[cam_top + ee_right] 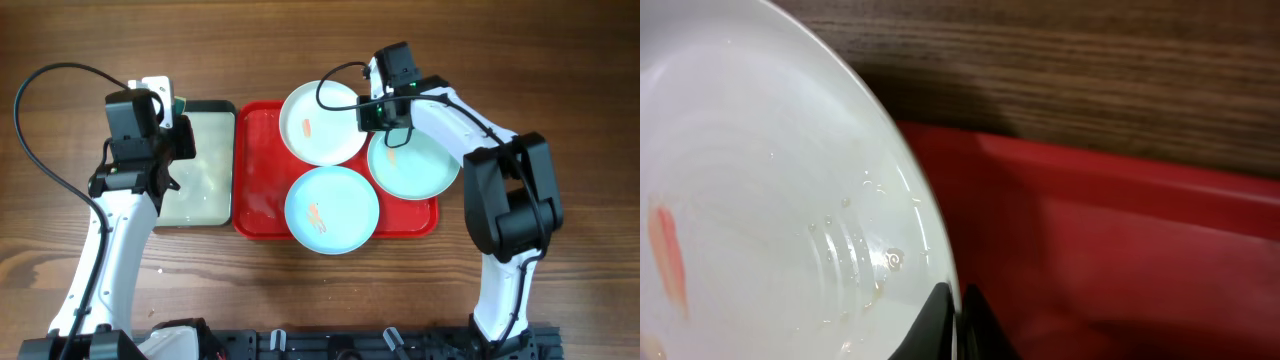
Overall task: Clean dirty plates on tray and stack at the side
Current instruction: 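Lift the sponge with the left gripper and bring it over the white plate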
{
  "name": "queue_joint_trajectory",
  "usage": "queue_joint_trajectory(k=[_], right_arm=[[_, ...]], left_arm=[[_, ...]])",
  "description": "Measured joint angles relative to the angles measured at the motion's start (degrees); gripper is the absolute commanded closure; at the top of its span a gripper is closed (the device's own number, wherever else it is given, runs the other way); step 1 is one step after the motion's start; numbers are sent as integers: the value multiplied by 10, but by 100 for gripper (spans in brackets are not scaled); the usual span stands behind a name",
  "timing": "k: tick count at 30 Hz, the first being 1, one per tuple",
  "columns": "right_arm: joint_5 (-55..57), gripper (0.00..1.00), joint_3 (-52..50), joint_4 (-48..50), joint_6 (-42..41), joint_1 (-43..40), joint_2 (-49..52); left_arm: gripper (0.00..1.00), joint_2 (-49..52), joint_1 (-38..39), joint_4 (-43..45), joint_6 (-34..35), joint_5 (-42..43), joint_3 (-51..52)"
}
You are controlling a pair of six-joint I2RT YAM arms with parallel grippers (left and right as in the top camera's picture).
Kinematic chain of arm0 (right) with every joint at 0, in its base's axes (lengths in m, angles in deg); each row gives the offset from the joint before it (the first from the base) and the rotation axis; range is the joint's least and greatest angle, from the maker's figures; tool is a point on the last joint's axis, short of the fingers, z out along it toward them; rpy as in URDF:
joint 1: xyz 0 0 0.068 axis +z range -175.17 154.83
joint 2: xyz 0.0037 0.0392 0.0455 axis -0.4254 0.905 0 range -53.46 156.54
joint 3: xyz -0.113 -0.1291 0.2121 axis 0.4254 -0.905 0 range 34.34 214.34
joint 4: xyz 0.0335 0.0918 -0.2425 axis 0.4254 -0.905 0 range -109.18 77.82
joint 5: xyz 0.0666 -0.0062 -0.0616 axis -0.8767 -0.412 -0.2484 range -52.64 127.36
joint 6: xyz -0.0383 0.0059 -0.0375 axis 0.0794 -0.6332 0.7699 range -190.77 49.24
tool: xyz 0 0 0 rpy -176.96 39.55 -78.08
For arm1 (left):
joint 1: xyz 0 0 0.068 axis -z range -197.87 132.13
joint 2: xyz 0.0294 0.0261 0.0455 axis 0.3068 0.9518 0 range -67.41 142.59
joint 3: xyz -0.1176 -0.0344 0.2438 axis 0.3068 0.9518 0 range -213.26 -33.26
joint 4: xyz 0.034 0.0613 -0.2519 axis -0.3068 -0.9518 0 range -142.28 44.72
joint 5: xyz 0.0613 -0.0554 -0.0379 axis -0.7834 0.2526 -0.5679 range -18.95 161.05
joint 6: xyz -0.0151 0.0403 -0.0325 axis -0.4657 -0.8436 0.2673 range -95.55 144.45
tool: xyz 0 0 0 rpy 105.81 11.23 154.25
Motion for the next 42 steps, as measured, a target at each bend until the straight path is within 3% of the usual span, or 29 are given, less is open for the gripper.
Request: queue_joint_trajectory(k=[8,19,26,36,42], right_arm=[[24,96,0,-1,-43,19,0],[42,96,0,-3,-41,23,-15],[50,96,0,-1,-41,50,-15],[50,96,0,-2,-48,60,-15],[50,95,0,-1,-52,61,-15]], left_arm=[[96,0,36,27,-16,0,0],[96,0,38,98,-17,0,-1],[96,2,38,99,-6,5,-1],[96,75,38,45,23,36,-7],[96,158,38,-174,31,51,-181]])
